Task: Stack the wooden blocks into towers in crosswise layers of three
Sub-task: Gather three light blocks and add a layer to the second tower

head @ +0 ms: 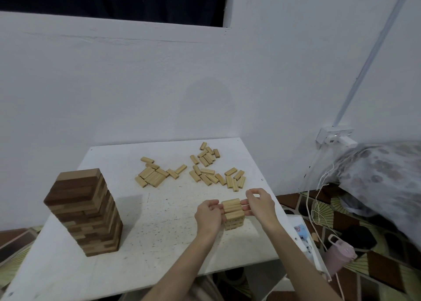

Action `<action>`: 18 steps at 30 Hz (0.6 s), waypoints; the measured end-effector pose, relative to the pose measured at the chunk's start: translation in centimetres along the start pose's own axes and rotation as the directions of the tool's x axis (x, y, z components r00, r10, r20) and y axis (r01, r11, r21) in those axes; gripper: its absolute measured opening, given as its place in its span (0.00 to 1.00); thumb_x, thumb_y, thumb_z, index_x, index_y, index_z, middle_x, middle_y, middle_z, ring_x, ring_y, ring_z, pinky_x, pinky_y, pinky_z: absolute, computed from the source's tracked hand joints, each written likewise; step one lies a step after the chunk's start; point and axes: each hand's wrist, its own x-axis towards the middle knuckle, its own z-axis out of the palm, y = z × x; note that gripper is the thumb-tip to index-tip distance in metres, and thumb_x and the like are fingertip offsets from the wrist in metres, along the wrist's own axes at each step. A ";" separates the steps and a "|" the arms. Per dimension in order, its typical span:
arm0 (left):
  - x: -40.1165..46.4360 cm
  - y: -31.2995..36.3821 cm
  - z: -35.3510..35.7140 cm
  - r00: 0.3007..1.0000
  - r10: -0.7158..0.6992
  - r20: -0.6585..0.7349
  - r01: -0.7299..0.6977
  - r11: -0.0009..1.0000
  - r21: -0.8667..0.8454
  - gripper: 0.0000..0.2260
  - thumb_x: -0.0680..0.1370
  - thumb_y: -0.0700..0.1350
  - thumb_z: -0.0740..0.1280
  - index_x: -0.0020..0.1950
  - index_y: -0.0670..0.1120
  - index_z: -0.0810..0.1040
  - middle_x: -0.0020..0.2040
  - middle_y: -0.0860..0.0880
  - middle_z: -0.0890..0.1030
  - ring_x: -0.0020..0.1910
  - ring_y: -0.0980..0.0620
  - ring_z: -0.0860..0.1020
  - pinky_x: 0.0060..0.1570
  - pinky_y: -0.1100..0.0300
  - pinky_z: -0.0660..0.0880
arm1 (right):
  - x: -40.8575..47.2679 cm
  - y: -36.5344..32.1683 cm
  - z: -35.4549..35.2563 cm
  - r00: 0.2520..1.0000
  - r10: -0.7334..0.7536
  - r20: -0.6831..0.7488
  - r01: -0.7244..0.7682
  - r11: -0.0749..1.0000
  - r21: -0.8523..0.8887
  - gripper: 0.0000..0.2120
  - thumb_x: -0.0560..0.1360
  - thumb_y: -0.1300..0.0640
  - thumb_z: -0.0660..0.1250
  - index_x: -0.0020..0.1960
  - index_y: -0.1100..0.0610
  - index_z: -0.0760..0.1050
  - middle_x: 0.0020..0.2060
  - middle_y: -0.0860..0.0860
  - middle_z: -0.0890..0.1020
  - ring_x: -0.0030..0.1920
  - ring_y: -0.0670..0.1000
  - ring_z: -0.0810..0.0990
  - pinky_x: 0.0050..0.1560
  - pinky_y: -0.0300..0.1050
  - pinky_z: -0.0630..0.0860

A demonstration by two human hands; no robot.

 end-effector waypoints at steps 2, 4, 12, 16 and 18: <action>0.2 -0.2 0.0 1.000 -0.001 -0.001 0.001 1.000 0.003 0.11 0.79 0.32 0.56 0.59 0.37 0.74 0.49 0.43 0.79 0.46 0.49 0.79 0.47 0.55 0.80 | 0.0 0.1 0.0 1.000 0.002 0.001 -0.002 1.000 -0.009 0.12 0.80 0.58 0.60 0.61 0.60 0.72 0.42 0.57 0.83 0.40 0.53 0.83 0.34 0.38 0.78; 0.3 -0.4 0.1 1.000 -0.004 0.000 0.004 1.000 0.007 0.11 0.79 0.32 0.56 0.59 0.37 0.74 0.48 0.44 0.79 0.45 0.50 0.79 0.48 0.54 0.79 | 0.1 0.1 0.0 1.000 0.004 0.001 -0.004 1.000 -0.013 0.12 0.80 0.58 0.59 0.61 0.60 0.71 0.42 0.57 0.83 0.40 0.53 0.82 0.34 0.38 0.77; 0.9 -0.4 -0.1 1.000 0.002 -0.009 -0.002 0.998 0.059 0.11 0.78 0.33 0.58 0.58 0.38 0.75 0.54 0.42 0.80 0.52 0.47 0.78 0.53 0.55 0.78 | 0.5 -0.2 -0.3 1.000 0.015 0.006 -0.015 1.000 -0.021 0.11 0.80 0.59 0.58 0.61 0.60 0.71 0.41 0.56 0.82 0.37 0.52 0.79 0.37 0.42 0.78; 1.9 1.2 -1.9 0.988 0.145 0.047 -0.152 0.956 0.250 0.16 0.77 0.34 0.62 0.64 0.41 0.72 0.62 0.45 0.76 0.57 0.50 0.75 0.58 0.58 0.72 | 2.0 -1.6 -1.9 0.996 -0.067 0.064 0.076 0.984 -0.159 0.16 0.77 0.67 0.57 0.63 0.58 0.71 0.43 0.53 0.81 0.41 0.51 0.78 0.41 0.44 0.77; 2.6 2.6 -3.1 0.951 0.227 0.208 -0.296 0.861 0.414 0.24 0.75 0.38 0.67 0.69 0.43 0.65 0.65 0.46 0.72 0.61 0.49 0.71 0.56 0.60 0.69 | 2.6 -2.7 -3.0 0.964 -0.159 0.212 0.223 0.919 -0.325 0.21 0.74 0.70 0.59 0.64 0.56 0.70 0.49 0.52 0.80 0.44 0.50 0.77 0.41 0.39 0.75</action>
